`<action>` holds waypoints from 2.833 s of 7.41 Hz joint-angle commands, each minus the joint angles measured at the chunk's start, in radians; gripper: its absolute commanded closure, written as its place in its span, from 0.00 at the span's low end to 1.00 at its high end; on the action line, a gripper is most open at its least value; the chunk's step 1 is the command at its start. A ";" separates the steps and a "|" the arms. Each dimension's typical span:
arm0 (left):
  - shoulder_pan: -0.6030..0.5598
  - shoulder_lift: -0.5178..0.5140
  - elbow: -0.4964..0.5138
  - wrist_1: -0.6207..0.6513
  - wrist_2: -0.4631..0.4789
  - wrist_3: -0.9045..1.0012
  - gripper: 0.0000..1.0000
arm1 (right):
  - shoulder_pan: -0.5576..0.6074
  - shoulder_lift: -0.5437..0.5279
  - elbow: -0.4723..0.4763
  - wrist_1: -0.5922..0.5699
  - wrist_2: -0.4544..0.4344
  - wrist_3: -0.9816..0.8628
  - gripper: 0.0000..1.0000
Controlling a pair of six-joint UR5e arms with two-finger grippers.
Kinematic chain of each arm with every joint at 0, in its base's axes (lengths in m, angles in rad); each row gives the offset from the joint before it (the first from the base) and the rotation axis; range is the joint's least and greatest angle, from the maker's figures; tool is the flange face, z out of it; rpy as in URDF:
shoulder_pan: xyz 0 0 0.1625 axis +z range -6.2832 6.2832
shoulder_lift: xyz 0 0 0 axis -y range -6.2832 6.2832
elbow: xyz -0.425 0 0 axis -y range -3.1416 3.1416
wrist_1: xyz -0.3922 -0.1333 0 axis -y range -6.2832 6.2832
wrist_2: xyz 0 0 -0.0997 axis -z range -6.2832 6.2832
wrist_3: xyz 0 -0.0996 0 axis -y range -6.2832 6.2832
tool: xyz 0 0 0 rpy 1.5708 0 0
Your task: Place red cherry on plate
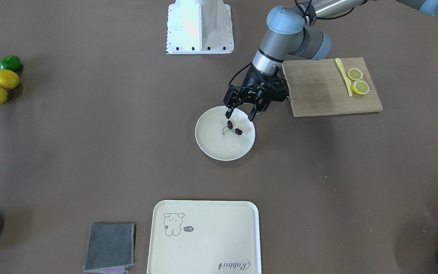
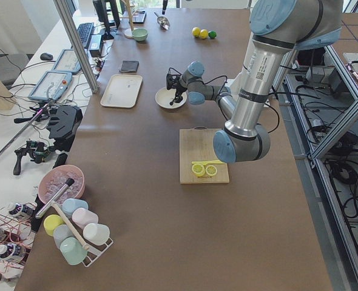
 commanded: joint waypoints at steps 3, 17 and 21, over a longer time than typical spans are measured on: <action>-0.319 0.025 -0.221 0.554 -0.358 0.486 0.02 | 0.006 -0.153 -0.029 0.053 -0.010 -0.006 0.00; -1.236 0.572 0.027 0.680 -0.771 1.655 0.01 | 0.239 -0.023 -0.062 -0.555 0.001 -0.831 0.00; -1.236 0.583 0.027 0.674 -0.763 1.656 0.01 | 0.238 -0.022 -0.060 -0.555 0.002 -0.830 0.00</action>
